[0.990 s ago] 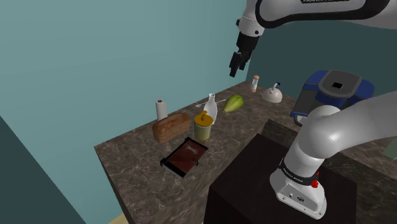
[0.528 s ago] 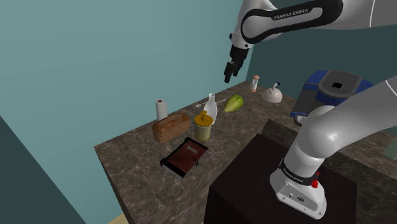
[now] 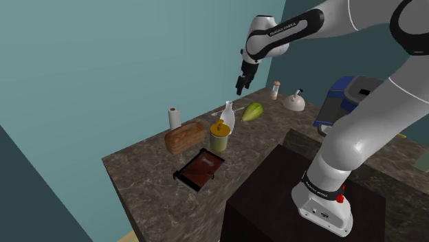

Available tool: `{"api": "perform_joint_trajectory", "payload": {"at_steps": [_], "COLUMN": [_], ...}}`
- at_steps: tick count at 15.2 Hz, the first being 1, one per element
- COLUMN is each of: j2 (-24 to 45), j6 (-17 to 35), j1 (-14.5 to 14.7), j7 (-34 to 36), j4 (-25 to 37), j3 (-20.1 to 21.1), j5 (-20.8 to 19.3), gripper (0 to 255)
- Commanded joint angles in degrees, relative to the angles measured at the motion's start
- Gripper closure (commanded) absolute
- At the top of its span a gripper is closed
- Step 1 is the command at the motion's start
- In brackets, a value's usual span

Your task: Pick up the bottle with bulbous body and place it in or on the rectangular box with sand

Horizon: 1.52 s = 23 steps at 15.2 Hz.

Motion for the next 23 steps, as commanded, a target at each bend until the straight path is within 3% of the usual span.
{"api": "perform_joint_trajectory", "payload": {"at_steps": [1,9,18,23], "j2": [4.2,22.28,42.76,45.58], "j6": [2.37,8.71,9.86,12.4], "j1": [-0.1,-1.39,-6.94,-7.41], "j7": [-2.45,-12.74,-22.02,-22.68], "j4": [1.67,11.76,28.8,29.01], "j3": [-1.47,-4.58,-2.8,-2.03], "j5": [1.03,8.89,17.38,18.43], "gripper": [0,0,0,0]}}
